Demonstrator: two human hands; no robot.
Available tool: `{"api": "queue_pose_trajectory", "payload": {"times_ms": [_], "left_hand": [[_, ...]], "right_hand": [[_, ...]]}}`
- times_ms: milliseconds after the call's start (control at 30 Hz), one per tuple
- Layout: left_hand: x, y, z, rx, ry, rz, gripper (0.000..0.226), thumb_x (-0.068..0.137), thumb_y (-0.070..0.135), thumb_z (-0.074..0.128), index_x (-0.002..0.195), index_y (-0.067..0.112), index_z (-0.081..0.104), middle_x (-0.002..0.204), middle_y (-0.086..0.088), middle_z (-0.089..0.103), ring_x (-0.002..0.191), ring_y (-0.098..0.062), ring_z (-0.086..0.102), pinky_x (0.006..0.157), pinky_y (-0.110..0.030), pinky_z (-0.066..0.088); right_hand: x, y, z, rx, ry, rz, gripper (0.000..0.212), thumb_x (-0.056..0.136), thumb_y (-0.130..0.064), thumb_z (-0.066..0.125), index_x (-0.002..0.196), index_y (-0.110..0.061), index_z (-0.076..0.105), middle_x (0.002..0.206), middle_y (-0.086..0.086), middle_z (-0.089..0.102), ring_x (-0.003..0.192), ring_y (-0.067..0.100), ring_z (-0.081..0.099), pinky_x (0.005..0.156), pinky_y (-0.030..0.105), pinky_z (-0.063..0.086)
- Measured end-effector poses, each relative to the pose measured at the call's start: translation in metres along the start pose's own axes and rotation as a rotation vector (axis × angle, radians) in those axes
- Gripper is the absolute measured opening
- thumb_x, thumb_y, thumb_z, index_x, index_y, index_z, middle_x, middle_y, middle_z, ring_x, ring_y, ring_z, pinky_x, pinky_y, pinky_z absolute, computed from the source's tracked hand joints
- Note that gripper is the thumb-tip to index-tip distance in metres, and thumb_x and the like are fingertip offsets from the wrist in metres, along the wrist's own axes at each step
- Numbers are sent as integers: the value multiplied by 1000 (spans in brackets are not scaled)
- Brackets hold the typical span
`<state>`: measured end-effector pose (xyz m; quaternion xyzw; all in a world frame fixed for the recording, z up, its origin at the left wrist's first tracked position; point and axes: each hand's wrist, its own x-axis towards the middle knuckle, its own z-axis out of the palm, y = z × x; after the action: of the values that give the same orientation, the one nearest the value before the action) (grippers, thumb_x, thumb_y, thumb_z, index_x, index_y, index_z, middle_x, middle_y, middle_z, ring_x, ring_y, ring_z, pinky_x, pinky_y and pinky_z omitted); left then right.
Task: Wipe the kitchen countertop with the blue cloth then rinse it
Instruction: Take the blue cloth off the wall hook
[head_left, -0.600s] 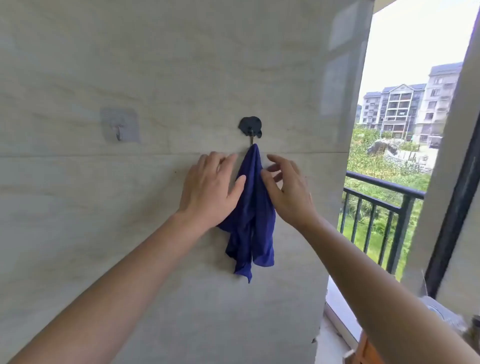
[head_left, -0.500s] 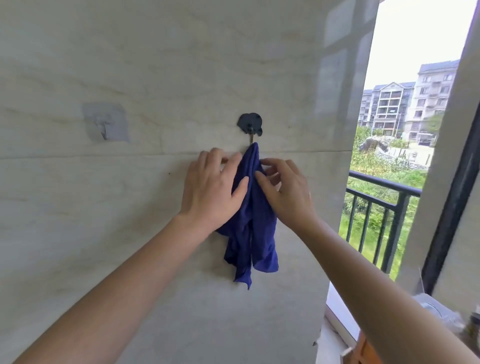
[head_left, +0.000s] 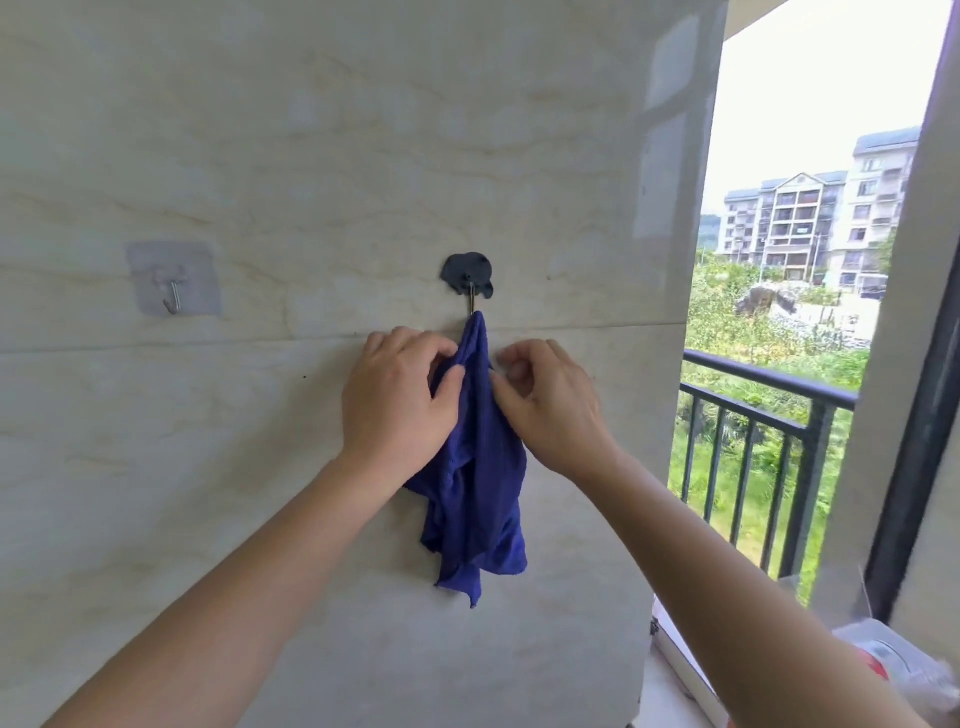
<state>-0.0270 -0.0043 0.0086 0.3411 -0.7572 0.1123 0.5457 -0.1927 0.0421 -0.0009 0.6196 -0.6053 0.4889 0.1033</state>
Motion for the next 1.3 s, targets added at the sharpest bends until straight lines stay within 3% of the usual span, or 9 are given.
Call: {"api": "queue_pose_trajectory", "payload": {"times_ms": [233,433,567,667,767,967,1133,1200,1300], "left_hand": [[3,10,-21,-311,-187,-218,15,93,22,65,92,29,52,90,8,66,79,-11,62,76,-28,48],[12,27,-33,-651,-129,-524,23,91,8,67,106,22,57,98,-4,70,84,-16,66,69,-24,54],[21,32,-38,-568,-14,-433,25,88,3,68,95,26,62,94,2,68,80,-11,63,74,-24,52],[29,36,-51,-507,118,-267,30,89,2,63,87,32,61,90,12,67,82,-8,63,75,-20,50],[32,40,-68,-548,123,-158,31,89,4,64,86,34,59,89,15,65,81,-4,61,71,-17,49],[-45,21,-46,-747,-156,-226,26,89,8,69,88,33,63,86,16,69,76,-6,64,71,-15,48],[-159,7,16,-854,-490,-400,28,89,7,69,85,35,65,82,12,69,68,-10,64,68,-22,51],[-182,17,41,-920,-614,-425,28,89,5,67,84,32,64,84,9,68,69,-11,64,67,-26,52],[-199,52,74,-1017,-793,-365,26,90,4,65,85,30,66,87,9,69,69,-10,65,64,-25,50]], "right_hand": [[2,-1,-8,-185,-104,-142,25,102,-39,44,106,-21,60,106,-5,51,83,21,55,67,32,35],[19,3,-33,366,-91,-15,11,103,-27,48,102,-16,49,87,-10,57,76,6,53,69,27,40],[31,0,-33,512,-163,-41,33,101,-30,54,133,-27,48,92,-14,61,82,1,58,80,20,45],[34,-14,-34,521,61,-146,40,104,-21,49,143,-19,47,91,-14,57,88,1,56,86,11,41],[33,-30,-42,588,255,-157,37,104,-16,45,141,-17,50,86,-13,53,78,2,53,78,16,42],[-39,0,-31,384,214,-60,38,105,-17,45,142,-25,44,87,-12,52,66,3,51,67,13,39],[-158,57,-4,86,39,257,38,105,-17,44,142,-25,46,92,-10,55,72,3,54,72,13,37],[-208,69,-16,-9,7,401,38,106,-19,42,143,-27,46,99,-10,59,81,0,56,78,20,40],[-271,74,-57,-216,-69,597,39,106,-21,39,144,-27,45,130,-1,61,117,13,56,102,34,44]]}}
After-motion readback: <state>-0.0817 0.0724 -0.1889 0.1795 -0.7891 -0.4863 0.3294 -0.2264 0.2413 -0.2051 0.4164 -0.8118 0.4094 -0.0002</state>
